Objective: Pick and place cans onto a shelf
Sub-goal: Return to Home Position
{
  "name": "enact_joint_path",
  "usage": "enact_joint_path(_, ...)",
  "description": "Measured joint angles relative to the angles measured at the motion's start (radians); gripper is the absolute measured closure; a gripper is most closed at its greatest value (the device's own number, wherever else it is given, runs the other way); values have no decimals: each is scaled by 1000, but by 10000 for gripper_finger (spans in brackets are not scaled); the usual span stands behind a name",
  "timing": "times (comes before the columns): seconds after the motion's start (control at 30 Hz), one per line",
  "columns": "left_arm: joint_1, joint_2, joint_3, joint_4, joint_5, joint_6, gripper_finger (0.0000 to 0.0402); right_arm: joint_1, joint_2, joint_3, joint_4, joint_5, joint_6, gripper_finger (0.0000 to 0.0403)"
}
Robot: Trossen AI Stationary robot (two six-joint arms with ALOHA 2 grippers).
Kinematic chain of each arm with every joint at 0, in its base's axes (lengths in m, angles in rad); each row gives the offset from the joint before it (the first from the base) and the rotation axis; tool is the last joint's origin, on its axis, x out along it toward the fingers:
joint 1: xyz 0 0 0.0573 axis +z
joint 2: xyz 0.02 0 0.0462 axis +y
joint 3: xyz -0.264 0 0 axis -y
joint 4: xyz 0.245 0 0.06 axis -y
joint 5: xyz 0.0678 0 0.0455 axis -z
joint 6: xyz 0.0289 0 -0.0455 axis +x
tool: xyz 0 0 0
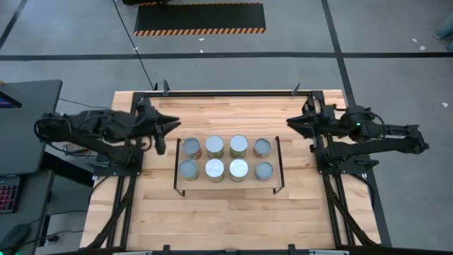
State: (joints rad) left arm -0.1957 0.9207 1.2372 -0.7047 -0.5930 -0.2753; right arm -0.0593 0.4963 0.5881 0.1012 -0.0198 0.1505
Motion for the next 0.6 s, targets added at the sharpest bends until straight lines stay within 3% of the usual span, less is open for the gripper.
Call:
enact_joint_path(0.17, 3, -212, -294, 230, 62, 86, 376, 0, -74, -10, -106, 73, 16, 381)
enact_joint_path(0.27, 2, -320, -389, 240, 44, 128, 396, 0, -85, -12, -180, 71, -18, 396)
enact_joint_path(0.43, 3, -439, -480, 236, -16, 130, 381, 0, -71, -11, -187, 77, 12, 392)
enact_joint_path(0.53, 3, -462, -517, 234, -2, 64, 367, -1, -74, -11, -201, 117, -51, 377)
enact_joint_path(0.6, 3, -466, -551, 245, 61, 103, 362, -2, -92, -11, -211, 103, -72, 368)
